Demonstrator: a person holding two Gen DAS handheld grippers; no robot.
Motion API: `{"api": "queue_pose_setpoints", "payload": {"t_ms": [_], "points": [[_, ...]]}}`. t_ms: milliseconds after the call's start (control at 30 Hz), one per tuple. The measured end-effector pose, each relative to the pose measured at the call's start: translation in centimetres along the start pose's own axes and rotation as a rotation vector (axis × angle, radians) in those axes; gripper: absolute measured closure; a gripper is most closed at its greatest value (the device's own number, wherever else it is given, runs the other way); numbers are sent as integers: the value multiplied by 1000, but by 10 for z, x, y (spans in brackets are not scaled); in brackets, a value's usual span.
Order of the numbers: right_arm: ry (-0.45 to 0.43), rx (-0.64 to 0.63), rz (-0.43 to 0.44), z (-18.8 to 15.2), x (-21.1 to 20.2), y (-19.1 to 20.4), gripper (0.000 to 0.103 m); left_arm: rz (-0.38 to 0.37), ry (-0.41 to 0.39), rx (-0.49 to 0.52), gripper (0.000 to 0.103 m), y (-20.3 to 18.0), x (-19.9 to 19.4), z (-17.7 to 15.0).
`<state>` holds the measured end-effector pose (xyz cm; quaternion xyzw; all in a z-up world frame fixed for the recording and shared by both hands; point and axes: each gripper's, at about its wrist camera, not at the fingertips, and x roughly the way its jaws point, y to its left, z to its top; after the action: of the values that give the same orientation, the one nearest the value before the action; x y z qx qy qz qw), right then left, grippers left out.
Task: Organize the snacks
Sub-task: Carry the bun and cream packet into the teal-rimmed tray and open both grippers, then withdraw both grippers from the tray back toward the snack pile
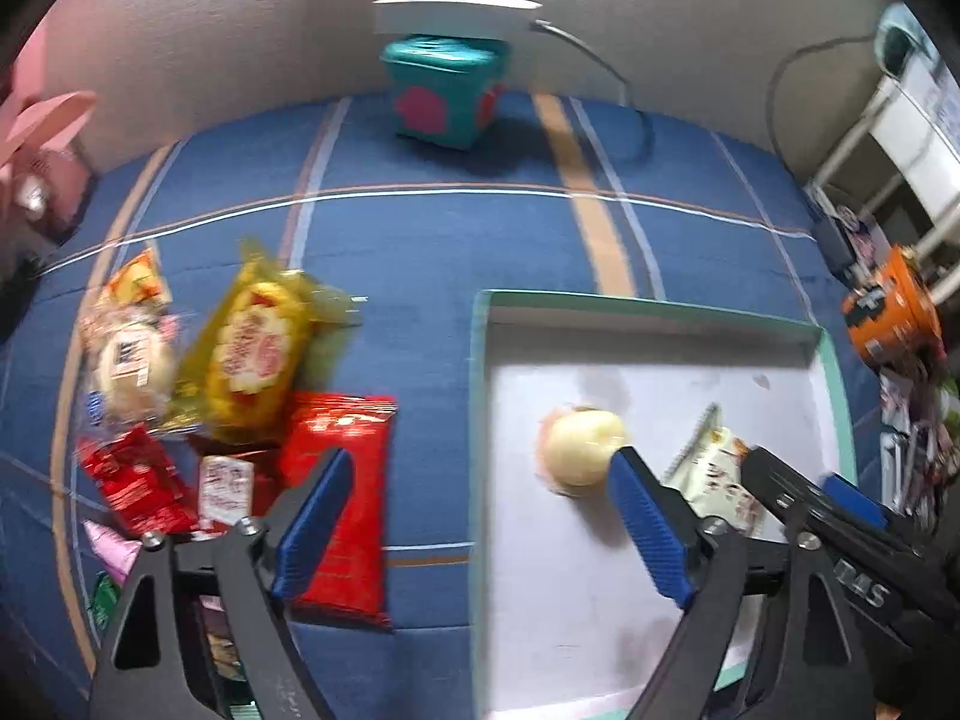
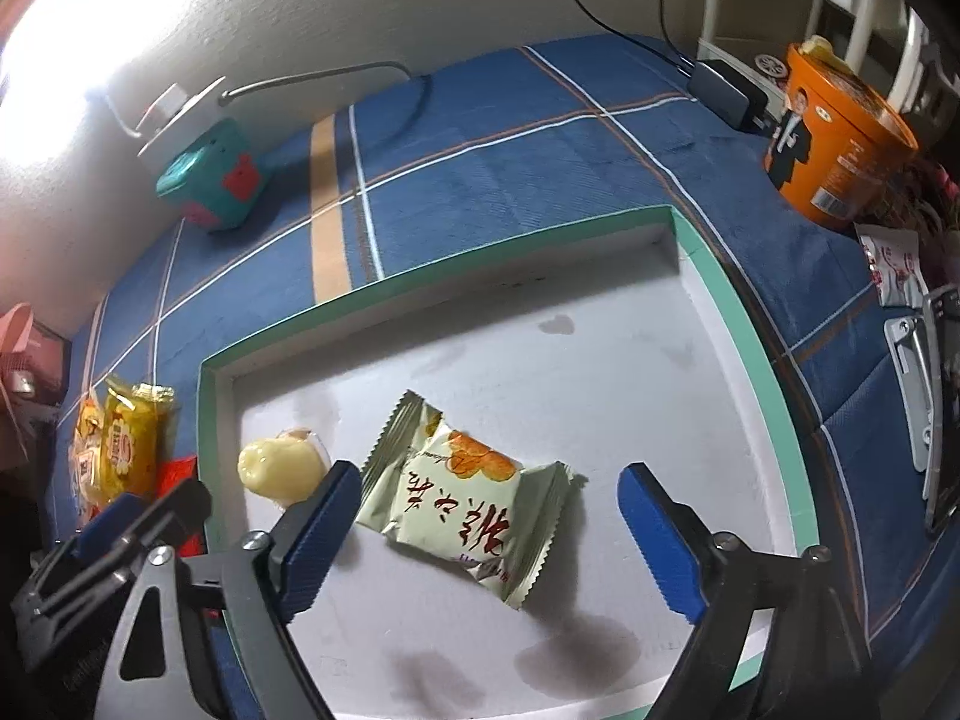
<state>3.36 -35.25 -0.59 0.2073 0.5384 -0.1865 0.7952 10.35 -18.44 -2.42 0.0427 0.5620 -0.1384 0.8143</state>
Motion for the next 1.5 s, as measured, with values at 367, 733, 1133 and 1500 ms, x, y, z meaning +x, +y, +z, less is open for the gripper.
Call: {"api": "queue_pose_setpoints", "payload": {"t_ms": [367, 733, 1133, 1500], "points": [[-16, -78, 14, -2, -11, 24, 0, 224, -62, -92, 0, 66, -15, -7], [-62, -159, 54, -18, -34, 51, 0, 183, -24, -82, 0, 101, -35, -31], [-51, -261, 136, -56, -47, 92, 0, 223, -31, -155, 0, 144, -64, -62], [64, -385, 251, -89, -33, 146, 0, 257, -37, -237, 0, 182, -79, -88]]}}
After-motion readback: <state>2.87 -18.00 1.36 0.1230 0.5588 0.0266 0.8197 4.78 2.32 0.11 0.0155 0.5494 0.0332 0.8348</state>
